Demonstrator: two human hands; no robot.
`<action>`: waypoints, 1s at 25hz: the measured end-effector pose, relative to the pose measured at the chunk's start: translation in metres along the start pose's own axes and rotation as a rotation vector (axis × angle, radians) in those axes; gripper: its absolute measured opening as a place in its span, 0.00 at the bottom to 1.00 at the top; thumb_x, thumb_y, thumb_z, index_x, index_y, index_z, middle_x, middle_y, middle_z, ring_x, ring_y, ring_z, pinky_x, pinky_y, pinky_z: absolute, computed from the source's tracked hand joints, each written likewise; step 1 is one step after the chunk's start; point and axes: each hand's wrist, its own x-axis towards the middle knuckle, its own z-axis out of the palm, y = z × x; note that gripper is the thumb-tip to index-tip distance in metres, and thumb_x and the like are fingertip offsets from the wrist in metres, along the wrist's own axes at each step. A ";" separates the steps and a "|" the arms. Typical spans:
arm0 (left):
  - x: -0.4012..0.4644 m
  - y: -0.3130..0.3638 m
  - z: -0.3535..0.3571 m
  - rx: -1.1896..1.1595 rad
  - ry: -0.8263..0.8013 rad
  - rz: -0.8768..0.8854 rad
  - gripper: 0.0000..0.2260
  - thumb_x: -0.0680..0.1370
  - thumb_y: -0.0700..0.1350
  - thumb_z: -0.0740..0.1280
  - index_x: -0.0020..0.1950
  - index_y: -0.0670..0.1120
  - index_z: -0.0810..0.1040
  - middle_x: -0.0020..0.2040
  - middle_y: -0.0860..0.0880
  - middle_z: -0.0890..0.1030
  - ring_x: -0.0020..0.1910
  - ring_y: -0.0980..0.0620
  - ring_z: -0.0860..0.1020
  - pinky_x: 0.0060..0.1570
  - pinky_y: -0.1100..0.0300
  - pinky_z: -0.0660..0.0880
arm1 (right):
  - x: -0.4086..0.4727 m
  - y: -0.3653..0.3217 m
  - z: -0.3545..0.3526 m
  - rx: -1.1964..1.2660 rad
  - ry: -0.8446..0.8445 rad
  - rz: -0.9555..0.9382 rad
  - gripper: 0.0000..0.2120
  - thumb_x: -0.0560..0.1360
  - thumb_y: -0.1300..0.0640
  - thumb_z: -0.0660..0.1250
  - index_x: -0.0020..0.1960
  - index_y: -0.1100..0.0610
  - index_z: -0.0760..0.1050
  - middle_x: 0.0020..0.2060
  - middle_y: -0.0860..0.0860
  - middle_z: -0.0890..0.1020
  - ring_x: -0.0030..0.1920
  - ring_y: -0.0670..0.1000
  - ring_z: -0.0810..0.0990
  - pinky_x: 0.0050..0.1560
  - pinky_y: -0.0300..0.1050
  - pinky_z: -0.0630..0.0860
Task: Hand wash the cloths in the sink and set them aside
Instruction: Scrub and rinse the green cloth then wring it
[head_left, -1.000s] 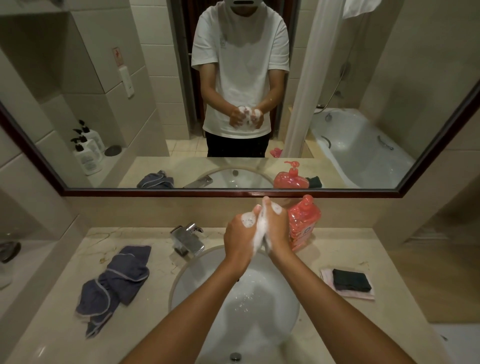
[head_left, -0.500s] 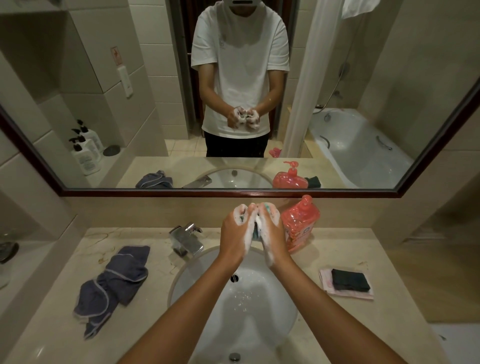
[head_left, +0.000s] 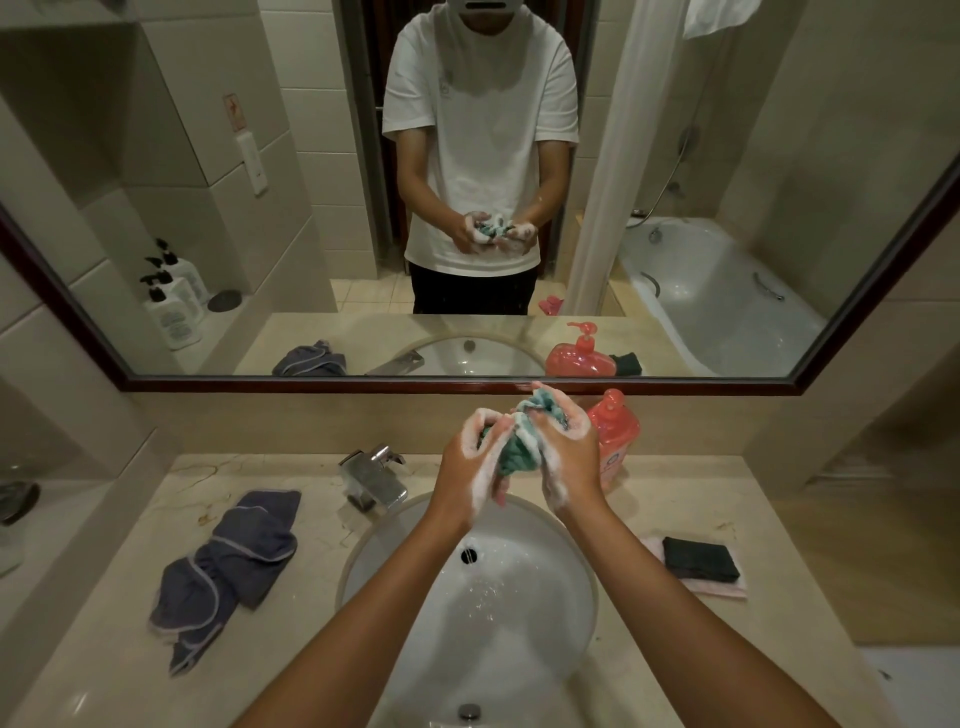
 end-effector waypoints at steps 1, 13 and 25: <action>-0.001 0.002 0.001 -0.055 -0.036 -0.049 0.16 0.77 0.59 0.68 0.50 0.46 0.75 0.36 0.48 0.81 0.26 0.50 0.75 0.22 0.60 0.72 | 0.001 0.001 0.000 -0.003 0.019 0.010 0.15 0.78 0.68 0.67 0.64 0.61 0.77 0.54 0.61 0.83 0.51 0.57 0.82 0.56 0.54 0.80; 0.010 0.000 -0.021 -0.314 -0.093 -0.007 0.09 0.69 0.35 0.71 0.44 0.42 0.72 0.44 0.44 0.77 0.44 0.46 0.81 0.42 0.51 0.81 | 0.008 -0.005 -0.023 -0.022 0.112 0.051 0.06 0.79 0.60 0.69 0.46 0.62 0.81 0.43 0.63 0.83 0.46 0.66 0.82 0.52 0.65 0.77; 0.007 -0.009 -0.014 -0.266 -0.203 -0.213 0.23 0.73 0.38 0.74 0.61 0.27 0.72 0.56 0.36 0.83 0.54 0.40 0.83 0.56 0.50 0.80 | 0.002 -0.008 -0.024 0.208 0.071 0.192 0.04 0.80 0.63 0.67 0.50 0.62 0.79 0.44 0.62 0.82 0.50 0.67 0.81 0.62 0.67 0.75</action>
